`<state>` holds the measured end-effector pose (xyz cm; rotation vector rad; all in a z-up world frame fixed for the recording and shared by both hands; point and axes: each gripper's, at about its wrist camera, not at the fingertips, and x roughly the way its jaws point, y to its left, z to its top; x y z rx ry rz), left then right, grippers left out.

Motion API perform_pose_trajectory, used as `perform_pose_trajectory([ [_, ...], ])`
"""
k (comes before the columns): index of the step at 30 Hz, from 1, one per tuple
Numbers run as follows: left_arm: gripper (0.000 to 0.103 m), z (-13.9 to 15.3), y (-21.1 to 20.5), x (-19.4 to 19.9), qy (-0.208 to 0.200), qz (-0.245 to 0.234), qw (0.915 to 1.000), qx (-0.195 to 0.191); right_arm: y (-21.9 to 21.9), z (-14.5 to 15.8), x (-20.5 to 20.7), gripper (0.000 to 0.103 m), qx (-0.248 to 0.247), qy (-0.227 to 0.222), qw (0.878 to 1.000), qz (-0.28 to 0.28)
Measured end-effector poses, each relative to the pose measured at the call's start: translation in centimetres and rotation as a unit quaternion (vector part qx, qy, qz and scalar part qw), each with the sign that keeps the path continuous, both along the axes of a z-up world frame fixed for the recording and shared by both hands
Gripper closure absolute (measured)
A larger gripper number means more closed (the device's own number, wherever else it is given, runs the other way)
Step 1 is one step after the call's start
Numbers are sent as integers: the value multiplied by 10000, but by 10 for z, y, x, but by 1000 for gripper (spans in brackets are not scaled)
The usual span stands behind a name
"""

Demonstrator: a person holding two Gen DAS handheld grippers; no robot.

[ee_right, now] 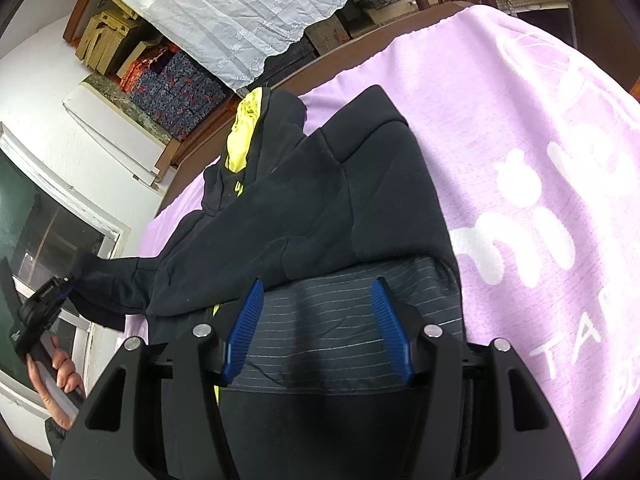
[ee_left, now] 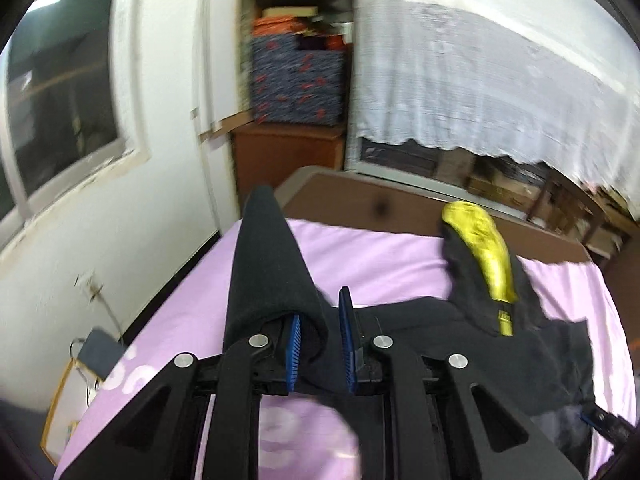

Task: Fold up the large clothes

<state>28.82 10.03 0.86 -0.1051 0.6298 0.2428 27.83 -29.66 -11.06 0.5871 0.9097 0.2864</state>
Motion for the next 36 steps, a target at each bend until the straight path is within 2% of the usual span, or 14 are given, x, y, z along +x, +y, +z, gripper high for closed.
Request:
perform_pose_trajectory([
  [3, 85, 1, -52, 1, 0, -462, 9987, 202, -6, 1, 0, 47, 69, -2, 9999, -79],
  [6, 85, -11, -100, 4, 107, -889, 9953, 377, -14, 1, 1, 47, 150, 11, 9997, -168],
  [9, 85, -44, -148, 13, 430, -1309, 9886, 599, -20, 0, 1, 47, 243, 36, 9994, -243],
  [13, 83, -117, -193, 35, 1237, -1589, 9752, 915, -30, -2, 3, 47, 373, 93, 9987, -327],
  [14, 84, -128, -194, 38, 1317, -1546, 9739, 1014, -31, -3, 4, 47, 401, 107, 9986, -336],
  [16, 82, -129, -198, 35, 1206, -1576, 9724, 1225, -32, -3, 5, 47, 417, 124, 9985, -334],
  [19, 63, -123, -194, 34, 1236, -1819, 9701, 1029, -30, -2, 6, 47, 377, 114, 9988, -292],
  [21, 58, -116, -189, 28, 1217, -1915, 9687, 1005, -28, -3, 5, 47, 351, 106, 9990, -249],
  [22, 52, -111, -185, 22, 1165, -1976, 9682, 999, -27, -2, 5, 47, 339, 96, 9991, -223],
  [25, 24, -92, -170, 0, 889, -1949, 9688, 1249, -23, -1, 5, 47, 267, 51, 9995, -186],
  [27, 20, -81, -153, -14, 662, -1826, 9702, 1452, -20, -1, 5, 47, 228, 33, 9996, -166],
  [30, 15, -70, -123, -24, 570, -1645, 9749, 1387, -15, 0, 4, 47, 185, -36, 9998, -75],
  [32, 13, -70, -93, -19, 595, -1324, 9801, 1354, -8, 3, 2, 47, 97, -129, 9999, 35],
  [36, 14, -80, -41, -4, 843, -737, 9893, 934, 14, 13, -5, 47, -374, -491, 9977, 294],
])
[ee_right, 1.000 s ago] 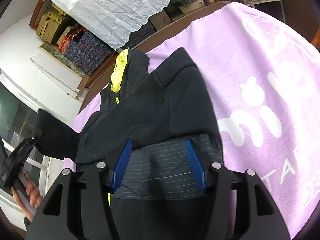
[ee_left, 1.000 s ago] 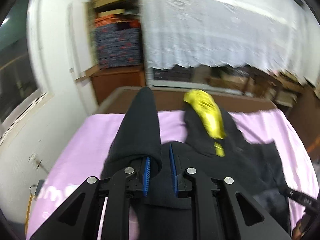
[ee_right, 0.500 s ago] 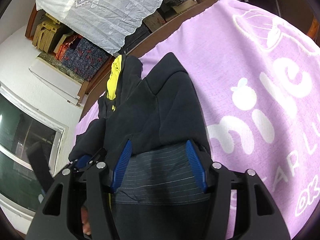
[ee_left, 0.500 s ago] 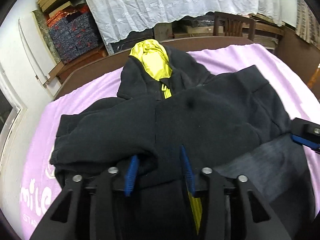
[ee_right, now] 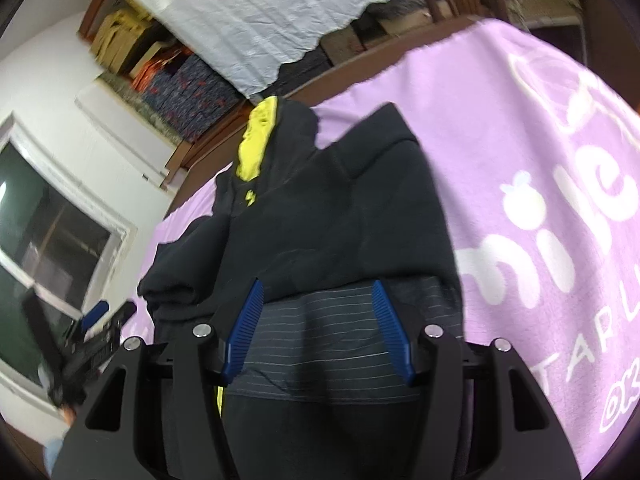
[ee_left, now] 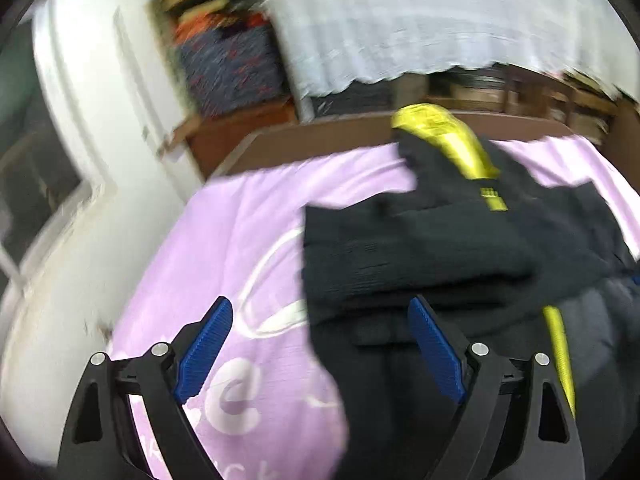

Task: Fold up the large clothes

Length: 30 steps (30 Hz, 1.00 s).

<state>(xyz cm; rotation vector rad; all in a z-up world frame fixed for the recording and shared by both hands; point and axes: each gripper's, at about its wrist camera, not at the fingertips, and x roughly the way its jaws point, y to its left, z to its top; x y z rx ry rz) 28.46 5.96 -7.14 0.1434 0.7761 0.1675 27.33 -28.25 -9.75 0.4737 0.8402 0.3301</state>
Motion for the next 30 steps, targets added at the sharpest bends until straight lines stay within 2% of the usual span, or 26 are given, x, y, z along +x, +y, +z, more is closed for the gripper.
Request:
perform_pose_trajectory([
  [2, 14, -12, 22, 13, 173, 199, 9994, -234, 13, 4, -4, 47, -274, -188, 9994, 138],
  [5, 13, -27, 36, 26, 405, 224, 9980, -436, 26, 6, -8, 47, -531, -348, 9975, 313],
  [10, 12, -41, 36, 35, 465, 139, 9984, -298, 47, 10, -15, 47, -942, -626, 9921, 542],
  [12, 12, -42, 39, 35, 493, 112, 9980, -372, 56, 15, -21, 47, -1115, -818, 9889, 539],
  [14, 8, -44, 46, 36, 573, 111, 9968, -549, 76, 25, -27, 47, -1259, -1040, 9847, 604],
  [17, 4, -48, 59, 42, 769, 196, 9927, -903, 115, 34, -24, 47, -1460, -1097, 9787, 937],
  [23, 4, -45, 77, 38, 994, 324, 9880, -1135, 219, 45, -9, 47, -2342, -1388, 9497, 1548],
  [27, 5, -40, 91, 37, 1068, 281, 9825, -1502, 266, 38, 3, 48, -2987, -1469, 9255, 1805],
  [30, 9, -31, 93, 33, 1056, 139, 9808, -1636, 281, 29, 14, 48, -3333, -1476, 9129, 1834],
])
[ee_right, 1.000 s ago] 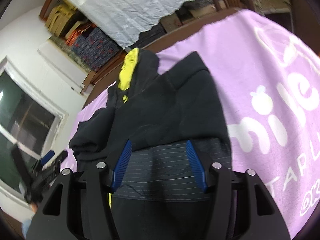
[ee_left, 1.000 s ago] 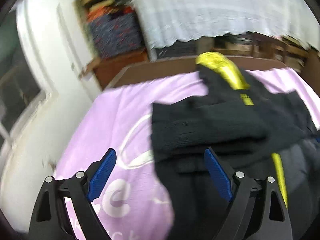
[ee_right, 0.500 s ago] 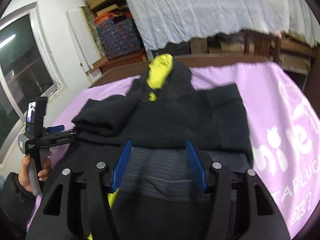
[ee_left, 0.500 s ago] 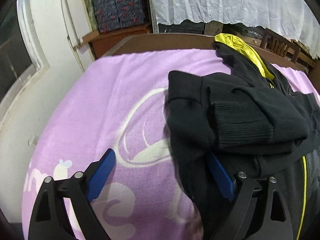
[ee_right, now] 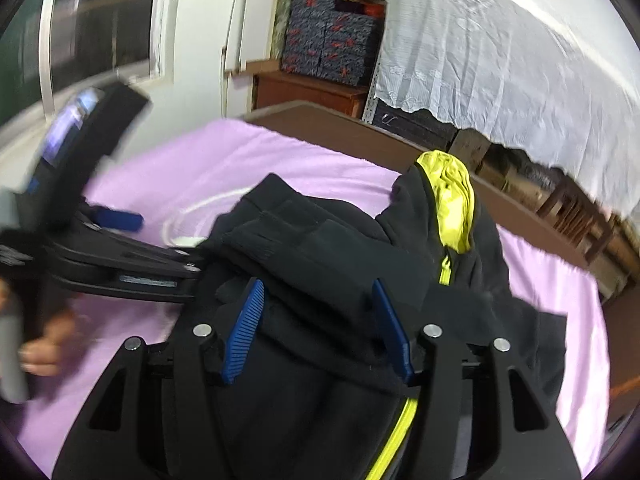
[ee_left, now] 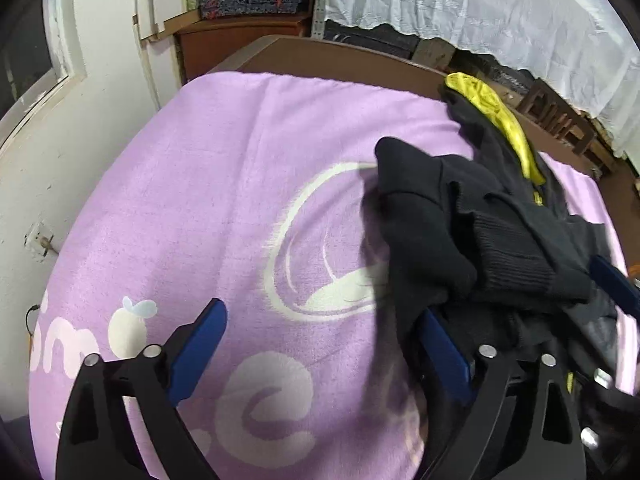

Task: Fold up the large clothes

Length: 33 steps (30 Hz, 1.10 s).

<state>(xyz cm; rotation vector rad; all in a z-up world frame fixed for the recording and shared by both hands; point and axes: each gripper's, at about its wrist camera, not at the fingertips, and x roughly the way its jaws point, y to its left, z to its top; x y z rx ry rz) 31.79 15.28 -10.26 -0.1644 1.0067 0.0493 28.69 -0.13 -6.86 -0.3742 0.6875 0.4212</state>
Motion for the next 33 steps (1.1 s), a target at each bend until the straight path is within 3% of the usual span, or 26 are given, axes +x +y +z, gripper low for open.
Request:
perform_pose_trajectory([
  [6, 9, 8, -2, -3, 22, 3, 9998, 179, 4, -12, 17, 48, -157, 36, 9999, -21],
  [13, 10, 20, -14, -12, -295, 72, 9951, 941, -3, -9, 20, 60, 132, 286, 9995, 82],
  [17, 10, 14, -10, -7, -169, 153, 9953, 936, -3, -7, 26, 60, 383, 474, 9981, -39],
  [22, 10, 6, -2, -2, -22, 260, 9956, 902, 11, -9, 36, 60, 300, 426, 9985, -155],
  [24, 10, 3, -1, -1, 19, 248, 9958, 880, 12, -12, 41, 65, 333, 479, 9981, -191],
  [25, 10, 2, -2, -1, 37, 232, 9960, 865, 10, -11, 42, 82, 414, 504, 9977, -204],
  [26, 10, 1, -2, -1, 41, 222, 9960, 869, 5, -9, 44, 86, 581, 539, 9966, -244],
  [30, 10, 0, -5, -1, 33, 211, 9952, 954, -43, 14, 44, 89, 1304, 528, 9876, -696],
  [33, 10, -1, -5, -2, 44, 213, 9951, 969, -100, 32, 43, 89, 1858, 539, 9736, -1216],
])
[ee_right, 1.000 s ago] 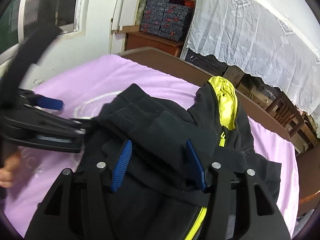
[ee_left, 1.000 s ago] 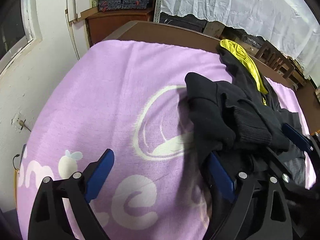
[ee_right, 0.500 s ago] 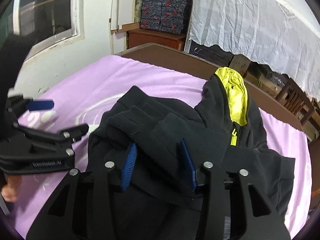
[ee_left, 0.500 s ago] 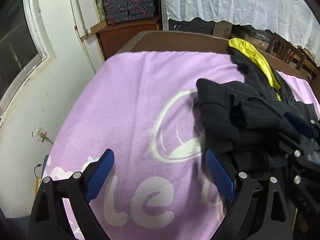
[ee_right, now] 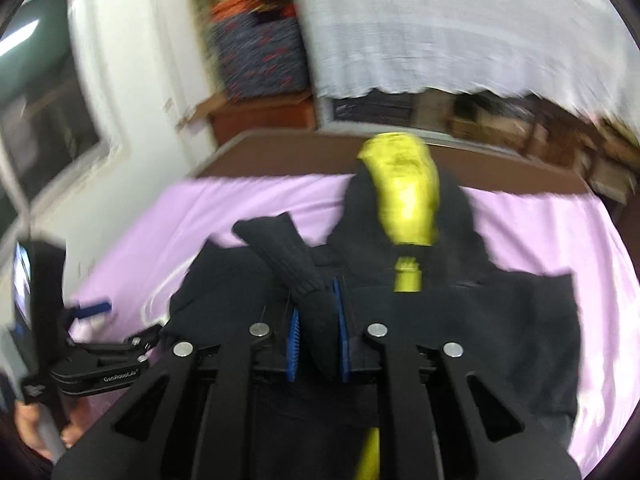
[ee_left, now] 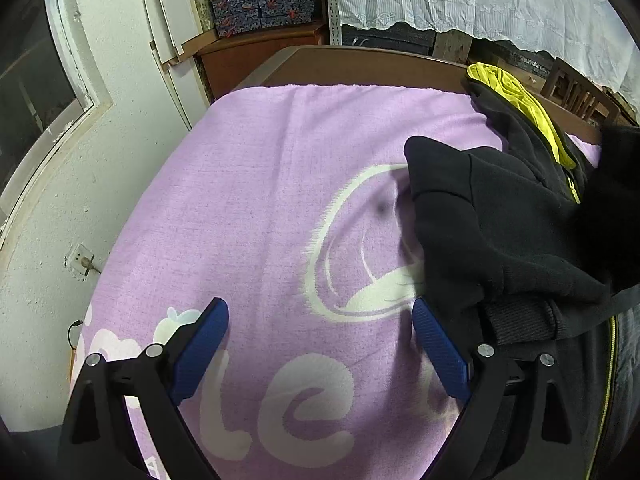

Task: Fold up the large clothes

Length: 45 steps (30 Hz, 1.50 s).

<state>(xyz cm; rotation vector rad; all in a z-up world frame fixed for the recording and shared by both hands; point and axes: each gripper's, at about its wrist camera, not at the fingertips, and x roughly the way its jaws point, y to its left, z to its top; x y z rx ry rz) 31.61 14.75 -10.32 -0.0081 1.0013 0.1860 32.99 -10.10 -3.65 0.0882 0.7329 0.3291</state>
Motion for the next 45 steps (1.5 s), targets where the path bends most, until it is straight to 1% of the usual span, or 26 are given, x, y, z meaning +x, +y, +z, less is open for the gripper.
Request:
perform_pose_trajectory([
  [2, 10, -2, -1, 0, 35, 4, 10000, 58, -46, 3, -3, 89, 336, 77, 9984, -446],
  [4, 10, -5, -3, 1, 73, 1, 9999, 109, -94, -6, -6, 86, 567, 238, 9935, -961],
  [6, 10, -8, -5, 1, 107, -14, 9998, 166, -129, -27, -5, 78, 824, 616, 9870, -1238],
  [7, 10, -9, -7, 1, 109, -20, 9997, 208, -145, -41, -6, 68, 1017, 846, 9818, -1360],
  [8, 10, -9, -7, 1, 86, -20, 9997, 244, -163, -58, -9, 65, 1274, 1065, 9744, -1519],
  [10, 10, -9, -9, 0, 52, -21, 9994, 336, -184, -75, -18, 67, 1722, 1163, 9653, -1581],
  [12, 10, -7, -10, -2, -6, 9, 9992, 403, -192, -79, -23, 67, 2018, 1115, 9607, -1547],
  [13, 10, -4, -11, -4, -83, 10, 9990, 433, -194, -78, -24, 68, 2059, 1098, 9597, -1569],
  [15, 10, 4, -12, -7, -278, 13, 9984, 484, -196, -71, -29, 66, 1873, 946, 9624, -1725],
  [16, 10, 11, -13, -11, -451, 15, 9977, 511, -196, -66, -33, 66, 1673, 779, 9649, -1871],
  [19, 10, 29, -15, -23, -890, -23, 9950, 453, -202, -55, -39, 67, 1480, 460, 9669, -2026],
  [21, 10, 43, -18, -30, -1206, -195, 9924, 159, -201, -46, -42, 67, 1513, 326, 9690, -1924],
  [22, 10, 49, -21, -32, -1346, -300, 9904, -94, -198, -43, -41, 67, 1521, 316, 9710, -1815],
  [23, 10, 54, -25, -31, -1375, -392, 9893, -293, -191, -38, -39, 67, 1477, 336, 9742, -1672],
  [25, 10, 58, -39, -25, -1308, -581, 9886, -470, -178, -31, -33, 67, 1329, 363, 9799, -1443],
  [27, 10, 59, -60, -15, -1231, -744, 9891, -312, -160, -23, -25, 67, 1167, 326, 9854, -1197],
  [30, 10, 56, -100, 1, -1218, -1068, 9868, 89, -136, -19, -14, 67, 1066, 307, 9895, -928],
  [31, 10, 52, -116, 7, -1205, -1213, 9851, 207, -128, -21, -9, 67, 1001, 319, 9909, -842],
  [33, 10, 41, -129, 15, -1146, -1346, 9838, 287, -115, -25, -1, 67, 844, 342, 9931, -738],
  [36, 10, 7, -144, 26, -820, -1549, 9835, 440, -103, -40, 9, 67, 544, 422, 9958, -600],
  [37, 7, -11, -147, 32, -567, -1572, 9842, 589, -101, -46, 12, 65, 474, 471, 9961, -569],
  [38, 8, -12, -145, 33, -601, -1532, 9849, 535, -101, -57, 15, 64, 410, 568, 9961, -534],
  [39, 8, -8, -144, 33, -617, -1535, 9852, 437, -101, -68, 18, 64, 394, 683, 9956, -502],
  [41, 6, -12, -143, 33, -584, -1525, 9857, 418, -112, -70, 21, 57, 791, 794, 9927, -451],
  [42, 6, -11, -144, 33, -593, -1526, 9856, 428, -113, -72, 23, 57, 865, 826, 9920, -392],
  [45, 6, -11, -145, 31, -606, -1530, 9853, 459, -113, -70, 25, 54, 877, 794, 9925, -318],
])
